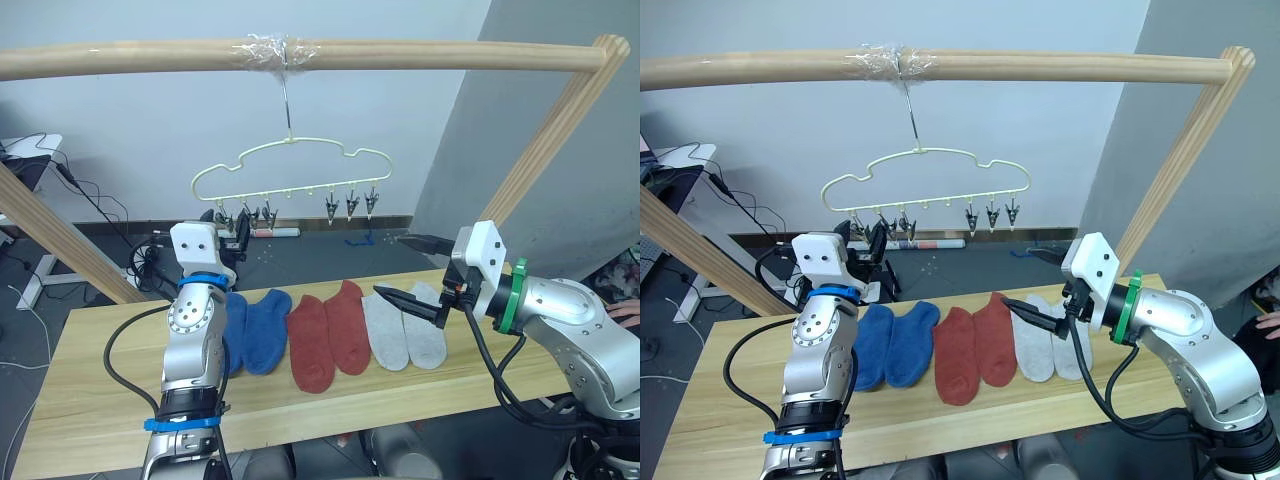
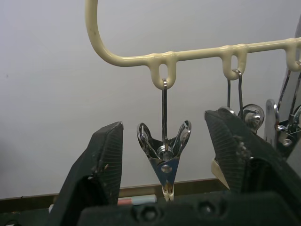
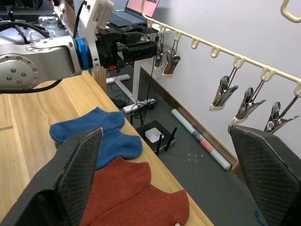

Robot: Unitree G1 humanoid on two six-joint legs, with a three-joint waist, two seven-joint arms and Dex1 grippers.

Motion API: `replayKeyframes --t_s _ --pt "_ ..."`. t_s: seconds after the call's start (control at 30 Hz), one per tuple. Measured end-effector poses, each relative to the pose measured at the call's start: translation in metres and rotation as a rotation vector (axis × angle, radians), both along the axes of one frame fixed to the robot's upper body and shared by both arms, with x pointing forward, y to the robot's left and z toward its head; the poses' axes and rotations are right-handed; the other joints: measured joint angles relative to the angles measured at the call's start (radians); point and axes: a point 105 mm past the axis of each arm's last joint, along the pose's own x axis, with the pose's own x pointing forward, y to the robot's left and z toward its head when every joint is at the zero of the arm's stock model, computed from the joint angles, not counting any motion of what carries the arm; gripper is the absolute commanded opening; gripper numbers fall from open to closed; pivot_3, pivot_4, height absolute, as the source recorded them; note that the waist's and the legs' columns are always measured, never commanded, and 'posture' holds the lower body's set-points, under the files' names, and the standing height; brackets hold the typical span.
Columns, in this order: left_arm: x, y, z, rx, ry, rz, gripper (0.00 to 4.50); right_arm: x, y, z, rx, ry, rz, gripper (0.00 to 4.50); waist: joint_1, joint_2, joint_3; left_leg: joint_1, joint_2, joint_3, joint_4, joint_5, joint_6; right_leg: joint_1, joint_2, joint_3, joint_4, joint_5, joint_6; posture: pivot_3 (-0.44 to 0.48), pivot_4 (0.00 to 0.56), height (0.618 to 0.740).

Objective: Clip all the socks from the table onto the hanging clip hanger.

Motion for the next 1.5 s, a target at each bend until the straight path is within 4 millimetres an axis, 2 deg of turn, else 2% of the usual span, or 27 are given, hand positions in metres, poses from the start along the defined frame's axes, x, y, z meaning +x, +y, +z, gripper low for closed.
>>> replayKeyframes --t_s 0.17,0.3,0.47,0.63,0.73,0.8,0.9,1.2,1.37,1.47,1.5 --pt "0.001 -0.002 0.002 0.002 -0.007 -0.007 0.73 0.000 0.000 0.000 0.000 0.000 0.001 4.50 0.000 0.000 0.000 0.000 0.000 0.000 0.000 0.000 0.000 0.000 0.000 0.000 0.000 0.000 0.000 -0.202 0.156 0.740" --pt "0.001 -0.001 0.003 0.004 -0.008 -0.005 0.12 0.000 0.000 0.000 0.000 0.000 0.001 4.50 0.000 0.000 0.000 0.000 0.000 0.000 0.000 0.000 0.000 0.000 0.000 0.000 0.000 0.000 0.000 -0.202 0.156 0.740" --pt "0.000 -0.001 0.008 0.009 -0.021 -0.005 0.11 0.000 0.000 -0.002 -0.006 0.000 -0.003 4.50 0.001 0.000 0.000 0.000 0.000 0.000 0.000 0.000 0.000 0.000 0.000 0.000 0.000 0.000 0.000 -0.188 0.162 0.740" --pt "-0.001 0.001 0.014 0.043 -0.028 -0.013 0.11 0.010 -0.013 -0.032 -0.090 0.051 -0.115 4.50 0.006 0.001 0.002 0.000 0.000 0.000 0.000 0.000 0.000 0.000 0.000 0.000 0.000 0.000 0.000 -0.174 0.180 0.740" --pt "-0.004 0.001 0.018 0.092 -0.020 -0.054 0.11 0.038 -0.052 -0.077 -0.150 0.126 -0.436 4.50 0.010 0.001 0.003 0.000 0.000 -0.001 0.000 0.000 0.000 0.000 0.000 0.000 0.000 0.000 0.000 -0.165 0.196 0.740" --pt "-0.007 0.002 0.018 0.120 -0.002 -0.090 0.11 0.046 -0.074 -0.116 -0.169 0.223 -0.624 4.50 0.014 0.007 0.011 0.000 0.000 0.000 0.000 0.000 0.000 0.000 0.000 0.000 0.001 0.000 0.000 -0.156 0.207 0.740" --pt "-0.008 -0.002 0.019 0.125 0.014 -0.138 0.11 0.051 -0.076 -0.143 -0.155 0.279 -0.706 4.50 0.015 0.013 0.025 0.001 0.000 0.000 0.000 0.000 0.000 0.000 0.000 0.001 0.002 0.000 0.000 -0.141 0.221 0.740" --pt "-0.013 -0.005 0.026 0.160 0.059 -0.225 0.11 0.081 -0.072 -0.174 -0.122 0.314 -0.788 4.50 0.038 0.015 0.056 0.000 0.000 -0.001 0.000 0.000 0.000 0.000 0.000 0.000 0.001 0.002 -0.003 -0.089 0.243 0.740" --pt "-0.017 -0.007 0.030 0.174 0.064 -0.246 0.11 0.086 -0.072 -0.191 -0.106 0.387 -0.823 4.50 0.058 0.016 0.061 0.000 0.000 -0.001 0.000 0.000 0.000 0.000 0.000 0.000 0.001 0.002 -0.004 -0.073 0.242 0.740" --pt "-0.018 -0.007 0.031 0.178 0.066 -0.250 0.11 0.087 -0.072 -0.192 -0.091 0.394 -0.832 3.92 0.062 0.016 0.062 0.000 0.000 -0.001 0.000 0.000 0.000 0.000 -0.001 0.000 0.001 0.002 -0.004 -0.059 0.235 0.740" --pt "-0.018 -0.007 0.031 0.179 0.069 -0.250 0.11 0.087 -0.072 -0.192 -0.089 0.395 -0.832 3.61 0.063 0.016 0.062 0.000 0.000 -0.001 0.000 0.000 0.000 0.000 -0.001 0.000 0.001 0.002 -0.003 -0.057 0.233 0.740"
